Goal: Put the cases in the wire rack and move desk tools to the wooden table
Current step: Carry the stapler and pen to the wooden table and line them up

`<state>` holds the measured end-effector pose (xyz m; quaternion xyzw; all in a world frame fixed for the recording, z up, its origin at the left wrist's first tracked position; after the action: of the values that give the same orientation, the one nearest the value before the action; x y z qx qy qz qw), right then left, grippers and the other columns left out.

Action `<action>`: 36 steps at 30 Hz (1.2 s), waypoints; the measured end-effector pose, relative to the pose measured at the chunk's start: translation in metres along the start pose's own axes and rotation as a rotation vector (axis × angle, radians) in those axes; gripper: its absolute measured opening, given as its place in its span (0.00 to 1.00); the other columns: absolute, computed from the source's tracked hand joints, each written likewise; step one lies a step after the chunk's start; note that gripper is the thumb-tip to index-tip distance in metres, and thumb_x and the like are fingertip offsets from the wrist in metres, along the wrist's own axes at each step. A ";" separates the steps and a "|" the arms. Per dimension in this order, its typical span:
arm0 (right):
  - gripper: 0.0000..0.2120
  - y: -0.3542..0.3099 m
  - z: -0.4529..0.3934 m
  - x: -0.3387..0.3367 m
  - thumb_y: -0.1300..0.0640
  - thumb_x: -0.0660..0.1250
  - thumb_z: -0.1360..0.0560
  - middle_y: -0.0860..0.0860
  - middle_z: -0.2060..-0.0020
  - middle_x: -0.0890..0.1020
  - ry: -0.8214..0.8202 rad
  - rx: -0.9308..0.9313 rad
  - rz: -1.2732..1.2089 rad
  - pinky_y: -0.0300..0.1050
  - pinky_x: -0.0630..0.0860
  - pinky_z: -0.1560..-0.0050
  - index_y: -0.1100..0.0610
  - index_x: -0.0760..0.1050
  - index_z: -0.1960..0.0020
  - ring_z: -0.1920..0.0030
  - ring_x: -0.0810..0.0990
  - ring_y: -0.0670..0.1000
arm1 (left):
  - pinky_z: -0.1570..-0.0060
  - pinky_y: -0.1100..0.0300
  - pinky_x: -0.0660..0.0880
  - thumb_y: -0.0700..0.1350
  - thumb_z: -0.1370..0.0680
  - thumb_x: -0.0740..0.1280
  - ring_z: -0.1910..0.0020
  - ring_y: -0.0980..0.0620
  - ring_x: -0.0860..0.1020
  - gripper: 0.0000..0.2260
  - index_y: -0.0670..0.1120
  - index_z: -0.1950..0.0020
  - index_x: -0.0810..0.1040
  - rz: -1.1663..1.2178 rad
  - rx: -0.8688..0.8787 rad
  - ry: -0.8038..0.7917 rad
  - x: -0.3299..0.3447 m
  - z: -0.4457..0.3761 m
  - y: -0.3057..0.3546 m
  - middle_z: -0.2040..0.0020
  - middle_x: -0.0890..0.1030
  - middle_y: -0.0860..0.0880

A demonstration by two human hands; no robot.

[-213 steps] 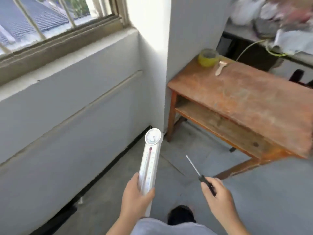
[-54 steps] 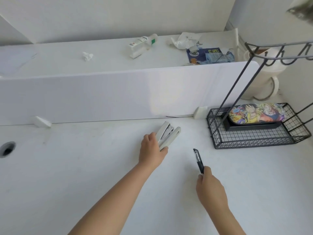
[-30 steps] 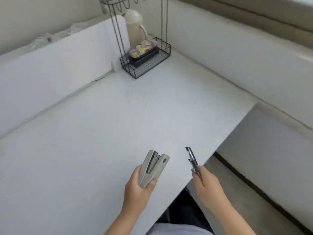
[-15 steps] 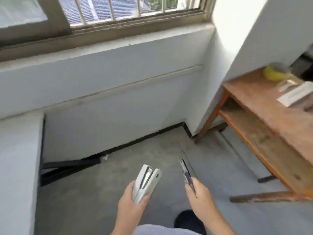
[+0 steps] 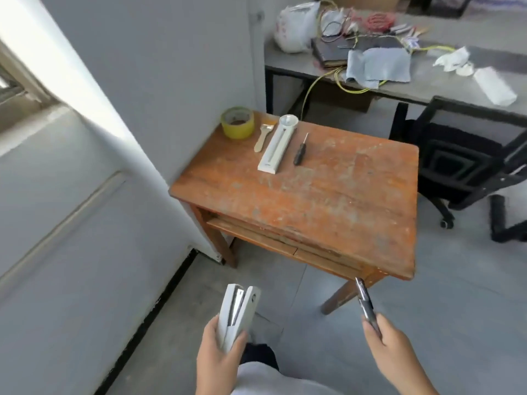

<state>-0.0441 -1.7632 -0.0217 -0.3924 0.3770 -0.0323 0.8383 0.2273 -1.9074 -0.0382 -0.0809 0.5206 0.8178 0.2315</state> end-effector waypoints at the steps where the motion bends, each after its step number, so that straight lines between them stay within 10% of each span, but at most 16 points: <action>1: 0.07 0.000 -0.010 -0.001 0.64 0.61 0.24 0.50 0.77 0.69 0.009 0.025 -0.010 0.37 0.64 0.70 0.54 0.68 0.58 0.73 0.70 0.48 | 0.61 0.62 0.68 0.38 0.31 0.70 0.57 0.52 0.75 0.20 0.45 0.41 0.70 -0.027 0.010 -0.011 0.008 -0.014 0.010 0.53 0.76 0.49; 18: 0.12 -0.098 -0.205 -0.058 0.59 0.58 0.23 0.50 0.74 0.66 0.311 0.192 -0.181 0.45 0.59 0.71 0.60 0.67 0.64 0.73 0.66 0.50 | 0.44 0.49 0.71 0.46 0.27 0.67 0.42 0.43 0.68 0.24 0.41 0.35 0.64 -0.443 0.332 -0.308 0.157 -0.239 0.248 0.46 0.71 0.45; 25: 0.16 -0.085 -0.278 -0.094 0.61 0.53 0.21 0.58 0.42 0.74 0.295 0.251 -0.008 0.47 0.69 0.55 0.62 0.64 0.35 0.49 0.74 0.57 | 0.41 0.55 0.64 0.47 0.27 0.64 0.41 0.44 0.67 0.22 0.41 0.36 0.65 -0.579 0.483 -0.452 0.275 -0.240 0.288 0.39 0.73 0.42; 36: 0.20 -0.098 -0.348 -0.102 0.60 0.53 0.21 0.63 0.35 0.65 0.271 0.272 0.249 0.46 0.74 0.51 0.63 0.57 0.31 0.47 0.77 0.59 | 0.33 0.44 0.58 0.40 0.28 0.67 0.35 0.34 0.63 0.26 0.33 0.34 0.61 -0.545 0.304 -0.241 0.316 -0.253 0.287 0.35 0.69 0.32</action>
<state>-0.3217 -2.0162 -0.0348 -0.2180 0.5239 -0.0314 0.8228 -0.2109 -2.1404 -0.0352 -0.0844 0.5650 0.6424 0.5108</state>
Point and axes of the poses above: each hand's wrist, its own z-axis away from the middle knuckle, its own x-axis out of the palm, y = z × x, the point moved 10 cm from there along -z, towards the middle knuckle
